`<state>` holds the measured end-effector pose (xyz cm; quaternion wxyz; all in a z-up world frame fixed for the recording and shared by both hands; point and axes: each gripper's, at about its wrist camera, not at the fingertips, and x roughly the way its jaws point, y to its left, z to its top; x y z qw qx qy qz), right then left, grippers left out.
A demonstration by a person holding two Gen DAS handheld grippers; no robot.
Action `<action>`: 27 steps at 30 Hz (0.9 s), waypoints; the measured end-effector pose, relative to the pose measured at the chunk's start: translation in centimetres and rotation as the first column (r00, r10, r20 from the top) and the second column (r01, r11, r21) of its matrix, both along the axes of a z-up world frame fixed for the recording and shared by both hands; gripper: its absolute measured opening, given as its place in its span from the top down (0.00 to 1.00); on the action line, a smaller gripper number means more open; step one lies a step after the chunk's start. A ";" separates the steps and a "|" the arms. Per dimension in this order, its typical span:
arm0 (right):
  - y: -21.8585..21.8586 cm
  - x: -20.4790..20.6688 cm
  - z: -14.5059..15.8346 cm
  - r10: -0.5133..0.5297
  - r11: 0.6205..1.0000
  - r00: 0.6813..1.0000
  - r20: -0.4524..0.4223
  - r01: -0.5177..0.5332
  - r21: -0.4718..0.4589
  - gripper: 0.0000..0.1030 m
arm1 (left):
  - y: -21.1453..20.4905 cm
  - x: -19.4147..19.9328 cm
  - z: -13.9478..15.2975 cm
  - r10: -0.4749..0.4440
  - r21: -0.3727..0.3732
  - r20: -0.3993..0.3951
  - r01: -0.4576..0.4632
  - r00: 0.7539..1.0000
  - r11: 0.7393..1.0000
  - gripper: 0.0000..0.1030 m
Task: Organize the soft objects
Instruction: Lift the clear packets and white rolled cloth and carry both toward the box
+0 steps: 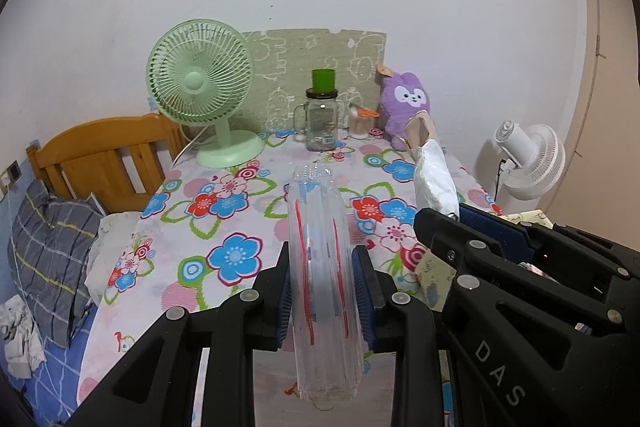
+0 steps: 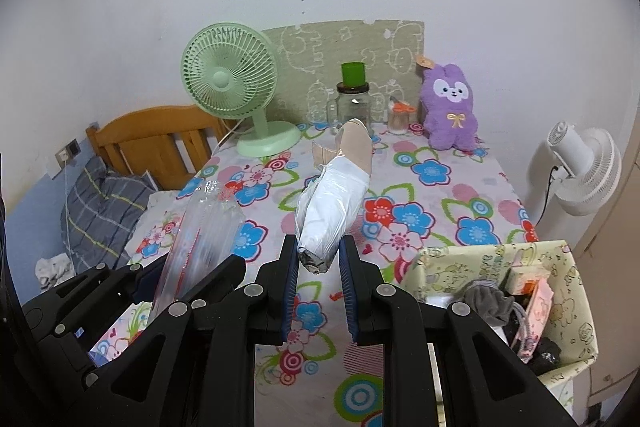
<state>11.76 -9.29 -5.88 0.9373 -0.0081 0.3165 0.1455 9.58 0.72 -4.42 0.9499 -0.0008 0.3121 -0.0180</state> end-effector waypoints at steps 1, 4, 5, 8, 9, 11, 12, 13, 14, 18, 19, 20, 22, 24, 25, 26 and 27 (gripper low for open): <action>-0.2 -0.2 0.1 -0.004 1.000 1.000 0.002 0.004 0.000 0.77 | -0.2 0.0 0.0 -0.005 0.001 0.002 0.005 1.000 1.000 0.74; -1.0 -0.5 0.2 -0.017 1.000 1.000 0.007 0.017 0.001 0.77 | -1.0 -0.2 0.1 -0.019 0.003 0.005 0.019 1.000 1.000 0.74; -1.3 -0.6 0.3 -0.022 1.000 1.000 0.009 0.022 0.001 0.77 | -1.2 -0.2 0.1 -0.023 0.003 0.006 0.023 1.000 1.000 0.74; -2.1 -0.7 0.4 -0.033 0.999 0.999 0.012 0.033 0.001 0.77 | -2.1 -0.2 0.3 -0.034 0.004 0.009 0.034 0.999 0.999 0.74; -2.3 -0.7 0.4 -0.035 0.999 0.999 0.014 0.035 0.000 0.77 | -2.4 -0.2 0.3 -0.038 0.004 0.010 0.038 0.999 0.999 0.74; -2.8 -0.8 0.5 -0.039 0.999 0.999 0.017 0.039 0.000 0.77 | -2.8 -0.2 0.4 -0.046 0.002 0.011 0.046 0.999 0.999 0.74; -3.1 -0.9 0.5 -0.040 0.999 0.999 0.018 0.040 0.001 0.77 | -3.1 -0.2 0.4 -0.049 -0.001 0.012 0.049 0.999 0.999 0.74; -3.3 -0.9 0.6 -0.041 0.999 0.999 0.018 0.041 0.002 0.77 | -3.4 -0.2 0.4 -0.053 -0.002 0.013 0.053 0.999 0.999 0.74; -3.6 -1.0 0.6 -0.042 0.999 0.999 0.020 0.042 0.003 0.77 | -3.6 -0.2 0.4 -0.055 -0.002 0.014 0.055 0.998 0.998 0.74; -4.6 -1.0 0.8 -0.050 0.999 0.998 0.025 0.050 0.004 0.77 | -4.7 -0.1 0.6 -0.069 -0.001 0.019 0.069 0.997 0.998 0.74; -4.8 -1.0 0.9 -0.052 0.999 0.998 0.027 0.052 0.004 0.77 | -5.0 -0.1 0.6 -0.071 0.000 0.020 0.071 0.997 0.997 0.74; -5.1 -1.0 0.9 -0.055 0.998 0.998 0.028 0.055 0.005 0.77 | -5.3 0.0 0.6 -0.075 0.000 0.021 0.075 0.997 0.997 0.74; -5.8 -0.9 0.9 -0.060 0.998 0.998 0.030 0.060 0.007 0.77 | -5.9 0.1 0.6 -0.083 0.000 0.022 0.083 0.996 0.997 0.74; -6.4 -0.9 0.9 -0.066 0.998 0.997 0.031 0.066 0.008 0.77 | -6.6 0.2 0.5 -0.093 0.001 0.022 0.093 0.995 0.996 0.74; -6.8 -0.9 0.9 -0.070 0.998 0.997 0.031 0.070 0.008 0.77 | -7.0 0.2 0.5 -0.098 0.001 0.021 0.098 0.995 0.995 0.74; -7.1 -0.9 0.9 -0.074 0.997 0.997 0.030 0.073 0.009 0.77 | -7.3 0.3 0.4 -0.103 0.002 0.020 0.103 0.994 0.995 0.74; -7.4 -0.9 0.9 -0.077 0.997 0.997 0.030 0.077 0.009 0.77 | -7.6 0.4 0.4 -0.106 0.002 0.019 0.106 0.994 0.994 0.74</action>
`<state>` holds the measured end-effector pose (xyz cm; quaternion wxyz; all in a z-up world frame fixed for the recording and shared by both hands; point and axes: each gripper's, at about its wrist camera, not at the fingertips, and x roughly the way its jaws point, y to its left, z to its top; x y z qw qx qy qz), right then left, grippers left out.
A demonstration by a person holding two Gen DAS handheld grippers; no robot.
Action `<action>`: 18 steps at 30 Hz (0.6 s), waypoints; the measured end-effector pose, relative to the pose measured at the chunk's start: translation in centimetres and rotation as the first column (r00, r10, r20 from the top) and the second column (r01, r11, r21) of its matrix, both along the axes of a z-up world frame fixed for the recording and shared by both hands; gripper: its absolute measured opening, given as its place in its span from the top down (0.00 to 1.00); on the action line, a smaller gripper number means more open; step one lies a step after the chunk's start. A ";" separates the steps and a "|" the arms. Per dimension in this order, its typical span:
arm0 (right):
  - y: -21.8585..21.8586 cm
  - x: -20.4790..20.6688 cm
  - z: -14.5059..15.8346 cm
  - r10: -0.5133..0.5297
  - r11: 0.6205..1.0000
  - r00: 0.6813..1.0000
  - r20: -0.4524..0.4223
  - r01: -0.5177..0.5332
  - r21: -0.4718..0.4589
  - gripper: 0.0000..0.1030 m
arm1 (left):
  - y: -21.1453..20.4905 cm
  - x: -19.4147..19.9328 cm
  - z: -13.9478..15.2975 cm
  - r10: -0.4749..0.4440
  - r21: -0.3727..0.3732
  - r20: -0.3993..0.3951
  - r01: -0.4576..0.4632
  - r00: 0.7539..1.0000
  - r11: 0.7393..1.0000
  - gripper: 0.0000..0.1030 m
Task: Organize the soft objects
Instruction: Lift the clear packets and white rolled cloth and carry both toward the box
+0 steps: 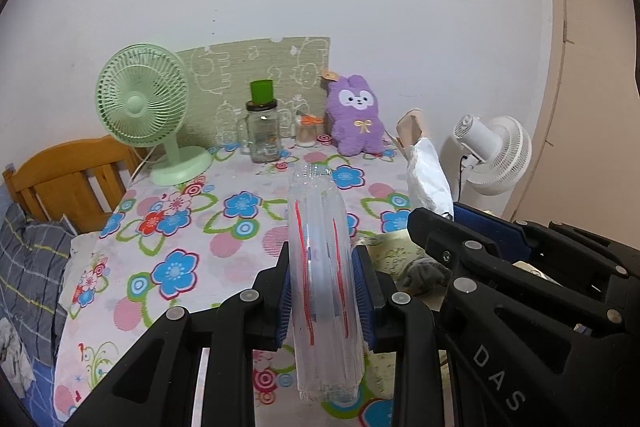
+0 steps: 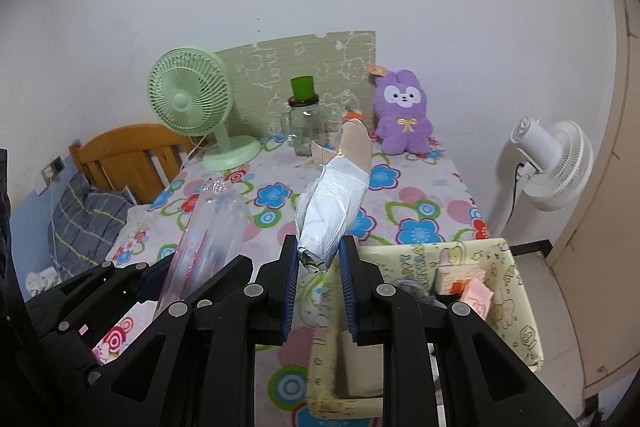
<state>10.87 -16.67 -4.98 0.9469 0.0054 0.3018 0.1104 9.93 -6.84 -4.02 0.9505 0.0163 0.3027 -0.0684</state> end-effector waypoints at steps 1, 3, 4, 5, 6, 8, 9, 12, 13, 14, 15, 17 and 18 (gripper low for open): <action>-0.4 0.0 -0.1 -0.005 1.000 1.000 -0.001 0.005 0.000 0.77 | -0.4 0.1 -0.1 -0.007 0.001 -0.002 0.007 1.000 1.000 0.74; -1.2 0.1 -0.2 -0.015 1.000 1.000 -0.005 0.015 0.001 0.77 | -1.1 0.2 -0.3 -0.018 0.003 -0.007 0.018 1.000 1.000 0.74; -1.5 0.1 -0.3 -0.020 1.000 1.000 -0.007 0.020 0.002 0.77 | -1.4 0.2 -0.4 -0.023 0.004 -0.009 0.023 1.000 1.000 0.74; -1.8 0.1 -0.4 -0.025 1.000 1.000 -0.009 0.025 0.002 0.77 | -1.7 0.3 -0.5 -0.029 0.005 -0.012 0.029 1.000 1.000 0.74; -2.1 0.1 -0.5 -0.030 1.000 0.999 -0.011 0.030 0.002 0.77 | -2.0 0.4 -0.6 -0.034 0.007 -0.014 0.034 0.999 0.999 0.74; -2.7 0.1 -0.7 -0.039 0.999 0.999 -0.015 0.039 0.001 0.77 | -2.7 0.5 -0.9 -0.044 0.006 -0.019 0.045 0.999 0.999 0.74; -3.1 0.0 -0.8 -0.044 0.999 0.999 -0.018 0.044 0.000 0.77 | -2.9 0.7 -1.0 -0.049 0.005 -0.021 0.050 0.999 0.999 0.74; -4.0 0.0 -1.1 -0.058 0.998 0.998 -0.022 0.058 -0.004 0.77 | -3.8 0.8 -1.3 -0.064 0.001 -0.026 0.064 0.998 0.998 0.74; -4.3 0.1 -1.2 -0.063 0.998 0.998 -0.024 0.062 -0.006 0.77 | -4.0 0.8 -1.4 -0.067 -0.001 -0.027 0.067 0.997 0.998 0.74; -4.5 0.1 -1.2 -0.066 0.998 0.998 -0.025 0.066 -0.008 0.77 | -4.3 0.8 -1.4 -0.069 -0.004 -0.026 0.069 0.997 0.998 0.74; -4.8 0.1 -1.3 -0.070 0.998 0.997 -0.025 0.070 -0.010 0.77 | -4.6 0.9 -1.5 -0.072 -0.007 -0.028 0.072 0.997 0.997 0.74; -5.3 0.2 -1.4 -0.074 0.997 0.997 -0.027 0.074 -0.015 0.77 | -5.2 1.1 -1.7 -0.077 -0.006 -0.033 0.077 0.996 0.997 0.74; -5.6 0.2 -1.5 -0.075 0.997 0.997 -0.028 0.074 -0.014 0.77 | -5.4 1.1 -1.7 -0.078 -0.005 -0.033 0.078 0.996 0.997 0.74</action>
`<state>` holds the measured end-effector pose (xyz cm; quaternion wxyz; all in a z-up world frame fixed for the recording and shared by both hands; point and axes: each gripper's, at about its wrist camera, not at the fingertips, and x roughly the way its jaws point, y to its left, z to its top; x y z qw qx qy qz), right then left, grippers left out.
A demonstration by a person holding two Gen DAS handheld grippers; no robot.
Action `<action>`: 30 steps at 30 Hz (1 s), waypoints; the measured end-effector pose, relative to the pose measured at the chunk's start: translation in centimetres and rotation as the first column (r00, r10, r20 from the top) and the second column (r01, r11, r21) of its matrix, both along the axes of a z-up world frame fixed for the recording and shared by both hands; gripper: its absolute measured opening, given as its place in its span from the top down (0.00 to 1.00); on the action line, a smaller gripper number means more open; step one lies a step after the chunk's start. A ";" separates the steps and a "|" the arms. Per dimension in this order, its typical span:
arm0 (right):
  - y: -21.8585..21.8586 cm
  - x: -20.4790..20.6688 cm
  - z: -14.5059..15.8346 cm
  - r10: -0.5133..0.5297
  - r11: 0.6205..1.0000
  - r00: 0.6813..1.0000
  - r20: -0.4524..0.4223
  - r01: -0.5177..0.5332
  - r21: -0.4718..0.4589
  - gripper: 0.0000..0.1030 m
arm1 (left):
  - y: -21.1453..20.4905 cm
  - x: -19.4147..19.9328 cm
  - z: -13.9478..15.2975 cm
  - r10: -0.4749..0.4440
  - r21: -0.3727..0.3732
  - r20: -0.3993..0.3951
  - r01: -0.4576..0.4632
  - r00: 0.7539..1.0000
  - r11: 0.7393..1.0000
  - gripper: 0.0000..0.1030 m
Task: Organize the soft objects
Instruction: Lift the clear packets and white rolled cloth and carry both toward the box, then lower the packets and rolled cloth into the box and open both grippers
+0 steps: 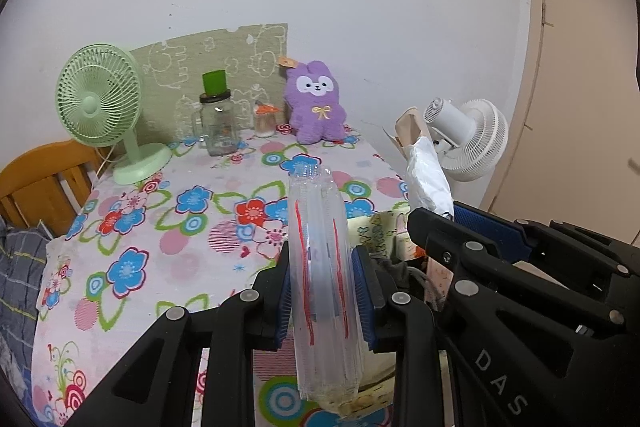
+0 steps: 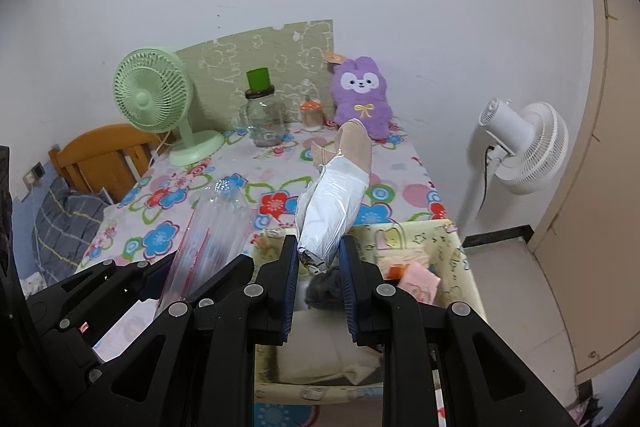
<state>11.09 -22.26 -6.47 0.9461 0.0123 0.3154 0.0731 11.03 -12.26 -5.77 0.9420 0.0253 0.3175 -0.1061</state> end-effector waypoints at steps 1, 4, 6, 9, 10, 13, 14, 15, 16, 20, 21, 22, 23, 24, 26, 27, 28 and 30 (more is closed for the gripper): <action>-0.2 0.0 -0.1 -0.001 1.000 1.000 0.000 0.001 0.002 0.77 | -0.4 0.1 -0.1 0.000 0.003 -0.002 0.000 1.000 1.000 0.74; -1.0 0.0 -0.3 -0.005 1.000 1.000 0.000 0.005 0.002 0.77 | -1.1 0.4 -0.4 0.003 0.003 -0.009 -0.003 1.000 1.000 0.74; -1.3 0.1 -0.4 -0.007 1.000 1.000 -0.002 0.007 0.000 0.77 | -1.6 0.6 -0.7 -0.002 -0.001 -0.020 0.002 1.000 1.000 0.74; -2.4 0.3 -0.8 -0.010 1.000 1.000 -0.009 0.010 0.004 0.77 | -2.3 0.9 -1.1 -0.010 0.000 -0.031 0.010 0.999 1.000 0.74; -2.6 0.3 -0.9 -0.012 1.000 1.000 -0.011 0.012 0.006 0.77 | -2.6 1.1 -1.3 -0.013 0.002 -0.036 0.013 0.999 1.000 0.74; -3.5 0.7 -1.6 -0.013 1.000 0.999 -0.030 0.014 0.026 0.77 | -3.3 1.4 -1.8 -0.016 0.008 -0.046 0.016 0.999 1.000 0.73; -3.7 0.8 -1.8 -0.013 0.999 0.999 -0.036 0.014 0.031 0.77 | -3.5 1.6 -2.0 -0.019 0.010 -0.051 0.019 0.999 1.000 0.73; -3.9 0.9 -2.0 -0.016 0.999 0.999 -0.042 0.017 0.035 0.77 | -3.7 1.7 -2.2 -0.021 0.011 -0.055 0.021 0.998 1.000 0.73; -4.1 1.0 -2.2 -0.019 0.999 0.999 -0.045 0.021 0.035 0.77 | -3.9 1.8 -2.4 -0.025 0.012 -0.060 0.025 0.998 1.000 0.73; -4.6 1.6 -2.9 -0.033 0.999 0.998 -0.061 0.036 0.037 0.77 | -4.6 2.4 -3.1 -0.038 0.014 -0.076 0.040 0.996 0.999 0.72; -4.8 1.8 -3.1 -0.039 0.998 0.997 -0.066 0.041 0.037 0.77 | -4.7 2.6 -3.3 -0.042 0.016 -0.080 0.043 0.996 0.999 0.71; -4.9 1.9 -3.2 -0.042 0.998 0.997 -0.069 0.045 0.036 0.77 | -4.9 2.7 -3.5 -0.045 0.018 -0.085 0.046 0.995 0.999 0.70; -5.0 2.0 -3.4 -0.046 0.998 0.996 -0.074 0.049 0.038 0.77 | -5.0 2.8 -3.7 -0.047 0.020 -0.089 0.049 0.995 0.999 0.66; -5.2 2.1 -3.6 -0.047 0.998 0.996 -0.078 0.051 0.041 0.77 | -5.1 2.9 -3.8 -0.049 0.022 -0.091 0.051 0.995 0.998 0.63; -5.4 2.1 -3.9 -0.050 0.998 0.995 -0.086 0.054 0.044 0.77 | -5.3 3.0 -4.1 -0.051 0.027 -0.100 0.054 0.994 0.998 0.59; -5.5 2.2 -4.0 -0.051 0.997 0.995 -0.090 0.055 0.047 0.77 | -5.3 3.0 -4.2 -0.052 0.030 -0.103 0.055 0.993 0.998 0.54; -5.5 2.1 -4.1 -0.051 0.997 0.994 -0.093 0.056 0.050 0.77 | -5.4 3.0 -4.2 -0.051 0.032 -0.104 0.055 0.993 0.998 0.51; -5.6 2.1 -4.2 -0.050 0.997 0.994 -0.095 0.055 0.054 0.77 | -5.4 3.0 -4.2 -0.049 0.037 -0.103 0.053 0.993 0.998 0.41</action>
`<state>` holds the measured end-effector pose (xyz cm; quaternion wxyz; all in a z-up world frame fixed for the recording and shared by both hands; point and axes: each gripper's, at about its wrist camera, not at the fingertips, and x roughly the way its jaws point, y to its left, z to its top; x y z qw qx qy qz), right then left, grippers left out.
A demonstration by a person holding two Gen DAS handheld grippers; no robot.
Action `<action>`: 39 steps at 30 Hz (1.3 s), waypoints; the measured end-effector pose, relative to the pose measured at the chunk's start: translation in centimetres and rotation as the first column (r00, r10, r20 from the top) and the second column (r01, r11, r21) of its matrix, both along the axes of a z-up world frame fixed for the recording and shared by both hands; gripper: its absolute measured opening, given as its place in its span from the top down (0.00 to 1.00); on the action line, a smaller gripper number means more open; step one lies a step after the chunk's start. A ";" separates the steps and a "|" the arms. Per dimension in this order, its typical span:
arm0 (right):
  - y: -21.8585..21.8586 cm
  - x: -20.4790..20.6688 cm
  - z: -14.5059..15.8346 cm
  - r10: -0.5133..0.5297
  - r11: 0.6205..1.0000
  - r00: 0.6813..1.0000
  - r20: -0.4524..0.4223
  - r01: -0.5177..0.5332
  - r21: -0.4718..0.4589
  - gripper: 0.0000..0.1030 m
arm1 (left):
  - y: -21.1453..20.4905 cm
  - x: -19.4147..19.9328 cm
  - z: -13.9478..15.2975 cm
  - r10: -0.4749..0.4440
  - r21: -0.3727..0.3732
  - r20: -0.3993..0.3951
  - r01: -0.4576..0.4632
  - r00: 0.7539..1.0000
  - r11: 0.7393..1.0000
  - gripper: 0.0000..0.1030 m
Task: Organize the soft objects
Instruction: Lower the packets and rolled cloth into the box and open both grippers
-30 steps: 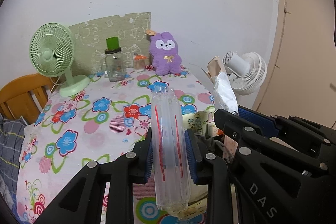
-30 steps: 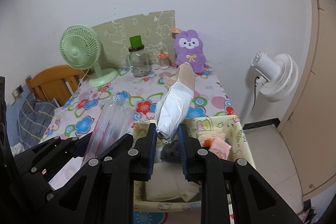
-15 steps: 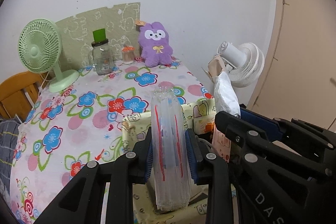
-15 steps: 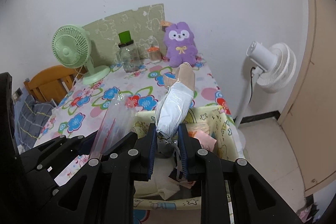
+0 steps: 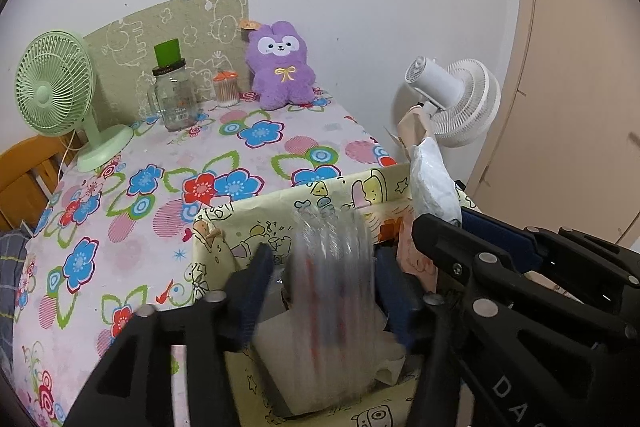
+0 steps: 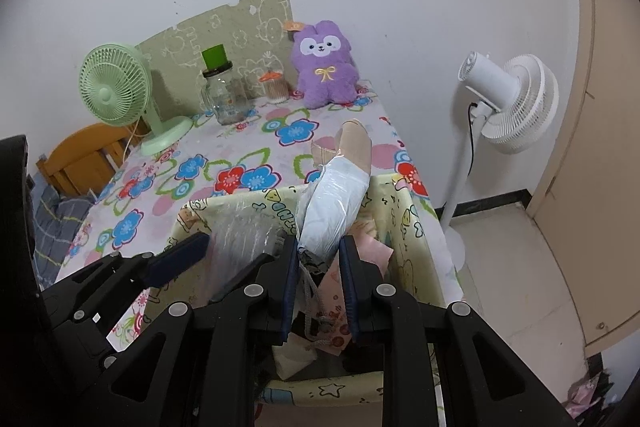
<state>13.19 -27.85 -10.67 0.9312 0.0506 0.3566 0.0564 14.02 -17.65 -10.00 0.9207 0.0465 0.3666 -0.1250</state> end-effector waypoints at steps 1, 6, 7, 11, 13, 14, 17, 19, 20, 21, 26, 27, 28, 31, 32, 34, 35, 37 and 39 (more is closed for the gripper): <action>0.0 0.0 0.0 0.001 1.000 1.000 0.000 -0.001 0.001 0.77 | 0.0 0.0 0.0 0.001 0.003 0.001 -0.001 1.000 1.000 0.41; 0.1 -0.3 0.0 0.003 1.000 1.000 -0.003 -0.003 0.001 0.77 | 0.2 -0.4 0.0 -0.005 0.017 -0.002 0.005 1.000 1.000 0.32; 0.2 -0.5 0.0 0.002 1.000 1.000 -0.004 -0.002 -0.001 0.77 | 0.2 -0.5 0.0 -0.007 0.019 -0.003 0.007 1.000 1.000 0.31; 0.5 -1.0 -0.2 -0.002 1.000 1.000 -0.014 0.002 -0.004 0.77 | 0.3 -1.1 -0.3 -0.018 0.038 -0.013 0.018 1.000 0.999 0.28; 0.6 -1.2 -0.5 -0.007 1.000 1.000 -0.026 0.007 -0.001 0.77 | 0.5 -1.3 -0.5 -0.019 0.042 -0.027 0.020 0.999 0.999 0.28; 0.7 -1.3 -0.6 -0.008 1.000 0.999 -0.032 0.008 0.000 0.77 | 0.5 -1.3 -0.6 -0.020 0.044 -0.032 0.021 0.999 0.999 0.28; 0.8 -1.5 -1.0 -0.017 1.000 0.999 -0.052 0.017 0.006 0.77 | 0.7 -1.5 -0.9 -0.022 0.045 -0.045 0.025 0.999 0.999 0.28; 0.7 -1.6 -1.2 -0.024 1.000 0.998 -0.063 0.025 0.015 0.77 | 0.7 -1.5 -1.0 -0.023 0.050 -0.052 0.026 0.998 0.998 0.27; 0.7 -1.7 -1.4 -0.030 0.999 0.997 -0.067 0.032 0.016 0.76 | 0.7 -1.6 -1.1 -0.025 0.050 -0.055 0.027 0.998 0.998 0.26; 0.6 -1.7 -1.5 -0.035 0.999 0.997 -0.069 0.036 0.017 0.75 | 0.6 -1.6 -1.2 -0.026 0.051 -0.057 0.029 0.998 0.998 0.25; 0.2 -1.9 -1.6 -0.072 0.997 0.995 -0.072 0.072 0.001 0.62 | 0.7 -1.6 -1.2 -0.026 0.047 -0.058 0.029 0.998 0.998 0.24; 0.0 -1.9 -1.6 -0.079 0.997 0.995 -0.069 0.079 -0.001 0.56 | 0.7 -1.6 -1.2 -0.025 0.044 -0.058 0.028 0.998 0.999 0.23; -0.2 -1.9 -1.6 -0.088 0.996 0.994 -0.065 0.088 -0.003 0.52 | 0.8 -1.5 -1.2 -0.024 0.041 -0.058 0.026 0.998 0.999 0.22; -0.7 -1.8 -1.6 -0.103 0.995 0.992 -0.066 0.103 0.004 0.45 | 0.8 -1.3 -1.3 -0.023 0.036 -0.060 0.026 0.998 0.999 0.21; -0.8 -1.8 -1.6 -0.106 0.994 0.992 -0.068 0.106 0.008 0.45 | 0.8 -1.2 -1.2 -0.023 0.036 -0.060 0.025 0.998 0.999 0.21; -1.0 -1.8 -1.7 -0.110 0.994 0.991 -0.070 0.111 0.012 0.43 | 0.9 -1.2 -1.2 -0.024 0.035 -0.061 0.026 0.998 0.999 0.21; -1.1 -1.7 -1.7 -0.111 0.994 0.991 -0.070 0.113 0.013 0.43 | 0.8 -1.2 -1.2 -0.023 0.034 -0.061 0.025 0.998 0.999 0.21; -1.1 -1.6 -1.7 -0.117 0.993 0.991 -0.068 0.117 0.009 0.39 | 0.8 -1.2 -1.2 -0.022 0.034 -0.060 0.024 0.998 0.999 0.21; -1.2 -1.6 -1.6 -0.124 0.992 0.990 -0.065 0.124 0.008 0.36 | 1.0 -1.1 -1.1 -0.022 0.030 -0.057 0.023 0.998 0.999 0.21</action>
